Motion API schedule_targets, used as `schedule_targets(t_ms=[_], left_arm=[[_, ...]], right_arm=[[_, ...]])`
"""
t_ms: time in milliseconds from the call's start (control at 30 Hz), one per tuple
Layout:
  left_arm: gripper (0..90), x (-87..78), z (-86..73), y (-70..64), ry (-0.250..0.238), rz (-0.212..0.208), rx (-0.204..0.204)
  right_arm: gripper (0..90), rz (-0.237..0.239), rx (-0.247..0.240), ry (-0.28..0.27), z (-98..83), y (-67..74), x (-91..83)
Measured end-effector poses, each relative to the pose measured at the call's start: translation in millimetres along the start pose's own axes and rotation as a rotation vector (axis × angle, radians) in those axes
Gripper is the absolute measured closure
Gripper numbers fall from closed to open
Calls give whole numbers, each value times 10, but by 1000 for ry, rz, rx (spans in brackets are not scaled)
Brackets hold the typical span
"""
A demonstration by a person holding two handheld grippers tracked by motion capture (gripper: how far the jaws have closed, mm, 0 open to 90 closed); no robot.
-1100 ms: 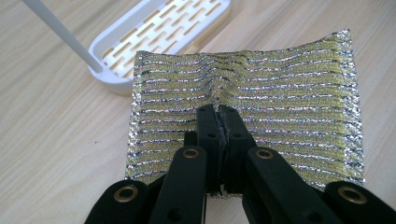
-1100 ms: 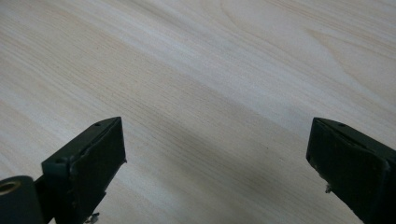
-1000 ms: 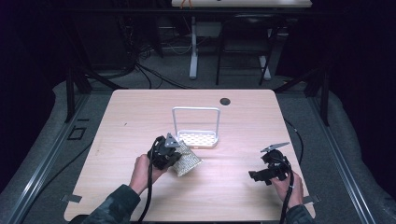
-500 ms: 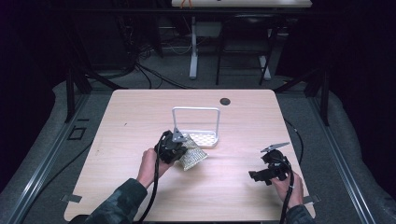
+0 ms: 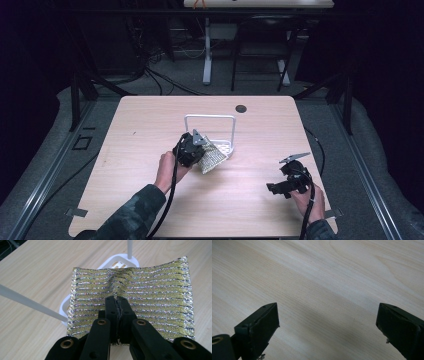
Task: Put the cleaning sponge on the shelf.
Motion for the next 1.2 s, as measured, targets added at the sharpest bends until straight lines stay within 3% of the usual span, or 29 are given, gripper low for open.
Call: schedule_targets(t_ms=[967, 1200], left_arm=[[884, 469, 166, 122, 54, 116, -8], [881, 559, 169, 182, 65, 121, -18]], right_arm=[[41, 3, 3, -2, -3, -1, 2], [41, 6, -1, -2, -3, -1, 7]])
Point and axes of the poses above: each handheld gripper's, and its own axes: x roughly forward along the jaws, z roughly out of its top, y roughly to its left, the point moved 6 cm from there along x, roughly forward along the jaws, and after that the axes turned 1 degree about -y, right-handed, at the moved point
